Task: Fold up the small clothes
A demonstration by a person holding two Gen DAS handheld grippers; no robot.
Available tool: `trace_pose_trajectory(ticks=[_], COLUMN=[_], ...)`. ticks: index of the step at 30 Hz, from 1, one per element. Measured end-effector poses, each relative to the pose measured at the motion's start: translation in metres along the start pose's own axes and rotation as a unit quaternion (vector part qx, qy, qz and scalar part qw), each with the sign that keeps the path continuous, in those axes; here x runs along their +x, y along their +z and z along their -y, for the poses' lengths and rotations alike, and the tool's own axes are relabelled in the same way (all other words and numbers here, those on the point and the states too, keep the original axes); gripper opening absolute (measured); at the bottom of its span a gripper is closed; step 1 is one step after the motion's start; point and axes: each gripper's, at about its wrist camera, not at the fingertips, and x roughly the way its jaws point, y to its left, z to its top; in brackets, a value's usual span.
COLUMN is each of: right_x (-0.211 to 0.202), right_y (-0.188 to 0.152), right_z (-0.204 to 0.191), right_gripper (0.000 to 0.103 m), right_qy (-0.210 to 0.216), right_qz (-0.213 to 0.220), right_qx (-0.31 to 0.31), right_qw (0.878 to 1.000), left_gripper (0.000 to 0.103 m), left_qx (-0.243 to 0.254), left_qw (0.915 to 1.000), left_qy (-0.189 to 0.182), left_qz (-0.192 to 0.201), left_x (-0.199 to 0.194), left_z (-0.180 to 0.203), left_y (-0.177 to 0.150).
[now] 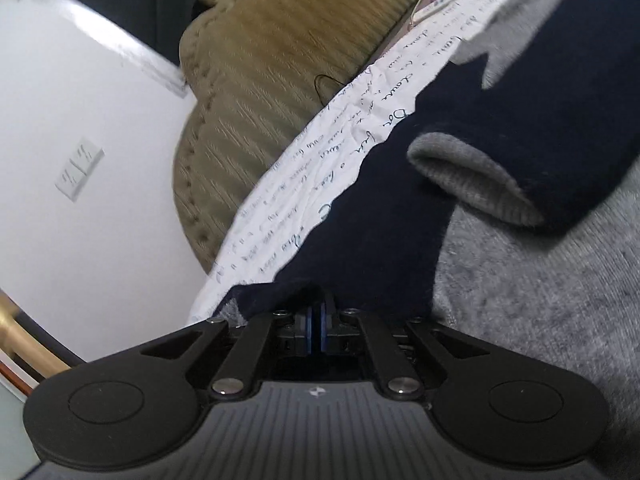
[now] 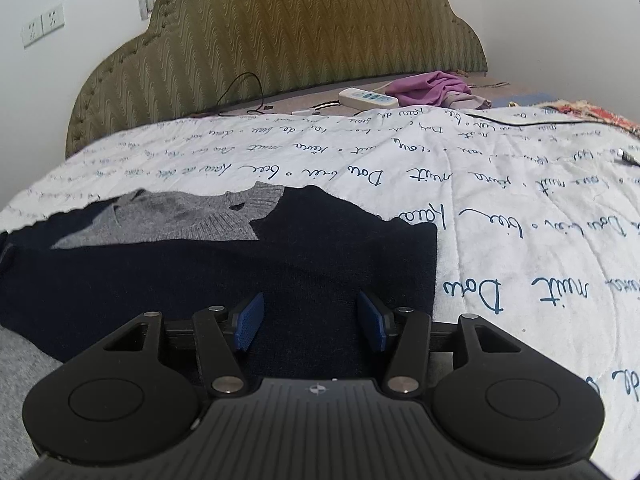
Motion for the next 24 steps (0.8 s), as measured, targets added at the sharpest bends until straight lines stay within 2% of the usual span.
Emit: trace_pose_trajectory(ticks=[2,4,6,7,9,10,11,12,14,17,20,24], right_x=[0.002,0.001,-0.007,-0.015,-0.025,-0.027,-0.028,-0.028,-0.024,-0.01,0.011,0.045], right_y=[0.001,0.006,0.021,0.03,0.056,0.069,0.081,0.091,0.107,0.116,0.104,0.07], right_z=[-0.01,-0.025,-0.045,-0.058,-0.1,-0.13,-0.164,-0.198,-0.265,-0.358,-0.427,-0.482], right_gripper=[0.059,0.062,0.063,0.063,0.07,0.073,0.08,0.085,0.088,0.088,0.088,0.084], right_qy=[-0.018,-0.053,-0.084,-0.064,0.014,0.053,0.091,0.129,0.202,0.264,0.259,0.198], right_qz=[-0.006,-0.014,-0.011,0.002,0.006,-0.003,-0.015,-0.028,-0.054,-0.082,-0.108,-0.154], right_qx=[-0.027,-0.063,-0.062,-0.047,-0.049,-0.074,-0.107,-0.141,-0.202,-0.3,-0.395,-0.514], right_qw=[0.999,0.996,0.994,0.997,0.999,0.996,0.99,0.981,0.957,0.913,0.875,0.82], left_gripper=[0.002,0.002,0.002,0.002,0.002,0.002,0.002,0.002,0.002,0.002,0.002,0.002], left_qx=[0.008,0.015,0.026,0.03,0.035,0.038,0.041,0.045,0.047,0.044,0.04,0.039], left_qw=[0.9999,0.9996,0.999,0.9986,0.9981,0.9978,0.9973,0.9968,0.9964,0.9969,0.9976,0.9977], left_qy=[0.013,0.024,0.036,0.041,0.048,0.052,0.057,0.063,0.067,0.061,0.054,0.053], left_qz=[0.005,0.008,0.011,0.013,0.016,0.018,0.02,0.022,0.024,0.021,0.018,0.017], left_x=[0.003,0.006,0.008,0.01,0.011,0.007,0.007,0.005,0.004,0.005,0.005,0.005], left_z=[0.005,0.009,0.013,0.013,0.014,0.016,0.017,0.019,0.021,0.019,0.018,0.018], left_y=[0.002,0.004,0.005,0.005,0.006,0.006,0.006,0.006,0.006,0.006,0.005,0.005])
